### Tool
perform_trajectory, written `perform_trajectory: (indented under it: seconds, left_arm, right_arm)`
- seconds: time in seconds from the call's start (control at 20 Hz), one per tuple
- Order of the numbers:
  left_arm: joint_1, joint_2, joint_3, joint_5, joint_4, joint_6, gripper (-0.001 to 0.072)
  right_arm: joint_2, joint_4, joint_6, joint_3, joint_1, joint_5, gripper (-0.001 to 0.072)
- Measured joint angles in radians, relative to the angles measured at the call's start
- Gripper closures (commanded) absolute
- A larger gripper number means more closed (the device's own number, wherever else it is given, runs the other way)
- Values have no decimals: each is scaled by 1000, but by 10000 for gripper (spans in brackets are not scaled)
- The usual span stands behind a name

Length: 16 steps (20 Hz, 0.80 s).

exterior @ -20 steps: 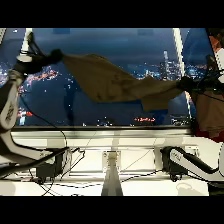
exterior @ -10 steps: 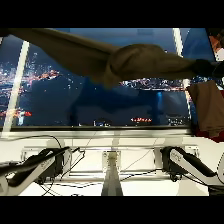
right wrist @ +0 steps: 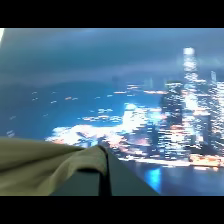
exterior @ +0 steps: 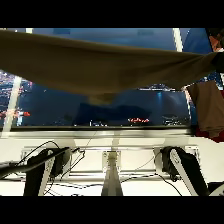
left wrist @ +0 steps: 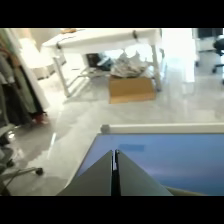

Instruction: Fold the clothes and pants, and hang the long-sleeved shirts on hangers.

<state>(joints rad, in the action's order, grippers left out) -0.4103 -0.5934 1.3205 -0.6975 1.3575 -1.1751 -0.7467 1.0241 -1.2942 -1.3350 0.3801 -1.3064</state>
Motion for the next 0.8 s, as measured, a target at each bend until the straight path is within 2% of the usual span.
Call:
perform_trajectory:
  seconds: [0.25,0.4,0.6,0.8]
  left_arm:
    - [-14,1,0,-72,11,-51,695]
    - [-13,-86,-13,-206,0,-60,695]
    - [36,-300,-73,-298,-24,-46,695]
    - [137,-561,-102,-267,-82,-23,695]
  right_arm:
    - [100,-45,9,1,0,-154,696]
    - [85,-40,27,45,0,-175,696]
    - [-45,-28,38,192,0,-69,694]
    - [-260,-31,40,313,0,158,694]
